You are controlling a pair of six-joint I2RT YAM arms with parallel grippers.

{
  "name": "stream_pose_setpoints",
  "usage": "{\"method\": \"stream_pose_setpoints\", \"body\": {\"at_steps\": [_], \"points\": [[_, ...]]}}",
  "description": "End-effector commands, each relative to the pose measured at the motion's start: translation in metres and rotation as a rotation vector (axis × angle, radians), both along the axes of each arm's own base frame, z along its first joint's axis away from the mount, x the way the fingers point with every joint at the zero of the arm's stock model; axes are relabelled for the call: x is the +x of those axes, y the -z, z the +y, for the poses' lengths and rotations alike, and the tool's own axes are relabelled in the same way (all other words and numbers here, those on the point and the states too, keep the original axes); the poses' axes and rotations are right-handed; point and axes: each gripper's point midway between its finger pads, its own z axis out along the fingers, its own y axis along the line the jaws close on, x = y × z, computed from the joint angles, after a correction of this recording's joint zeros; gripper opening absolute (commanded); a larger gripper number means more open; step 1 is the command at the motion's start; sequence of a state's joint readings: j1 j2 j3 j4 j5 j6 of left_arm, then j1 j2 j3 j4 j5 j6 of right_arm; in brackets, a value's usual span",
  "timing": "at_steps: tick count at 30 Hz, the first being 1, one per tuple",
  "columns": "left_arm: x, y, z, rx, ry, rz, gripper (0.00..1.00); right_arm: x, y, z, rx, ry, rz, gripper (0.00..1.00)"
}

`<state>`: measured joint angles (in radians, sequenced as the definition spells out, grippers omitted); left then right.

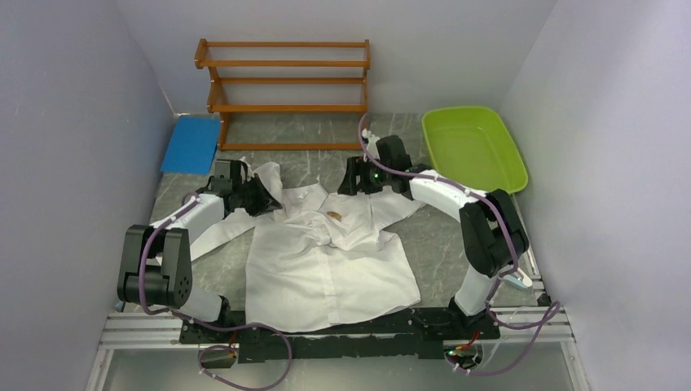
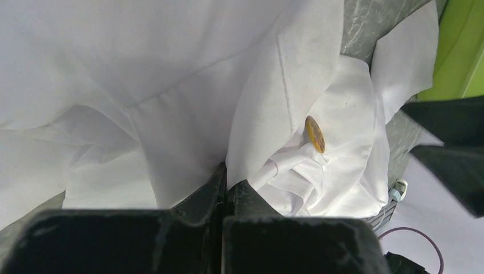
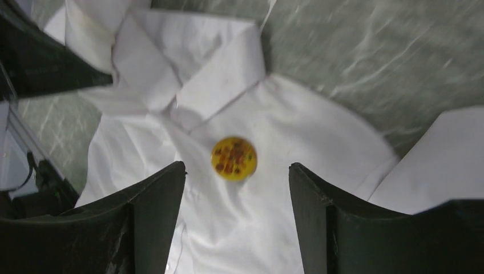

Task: Pin the brooch onto the clothing
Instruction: Flatten out the clothes at the center of the board.

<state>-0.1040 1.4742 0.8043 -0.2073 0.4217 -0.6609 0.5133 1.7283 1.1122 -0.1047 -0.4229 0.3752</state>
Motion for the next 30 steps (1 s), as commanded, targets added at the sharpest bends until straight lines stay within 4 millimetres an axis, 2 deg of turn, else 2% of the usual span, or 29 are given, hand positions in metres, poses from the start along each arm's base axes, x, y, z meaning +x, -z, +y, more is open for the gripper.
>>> {"method": "stream_pose_setpoints", "body": {"at_steps": [1,8,14,24,27,30], "points": [[0.002,-0.015,-0.004,-0.019,0.032,-0.046,0.03,0.029,0.000,0.003,-0.034,-0.004,-0.048,0.70],[-0.002,-0.012,-0.006,-0.029,0.044,-0.037,0.03,0.034,0.046,0.011,-0.156,-0.120,0.043,0.69],[-0.003,-0.016,-0.009,-0.058,0.039,-0.051,0.03,0.040,0.070,-0.017,-0.305,-0.019,0.049,0.69],[0.003,-0.020,-0.009,-0.050,0.051,-0.056,0.03,0.046,0.074,-0.058,-0.487,0.116,0.017,0.68],[0.006,-0.022,-0.008,-0.045,0.047,-0.064,0.03,0.041,0.069,-0.058,-0.480,0.109,0.022,0.68],[0.009,-0.023,-0.008,-0.043,0.046,-0.067,0.03,0.034,0.071,-0.049,-0.447,0.059,0.056,0.65]]}}
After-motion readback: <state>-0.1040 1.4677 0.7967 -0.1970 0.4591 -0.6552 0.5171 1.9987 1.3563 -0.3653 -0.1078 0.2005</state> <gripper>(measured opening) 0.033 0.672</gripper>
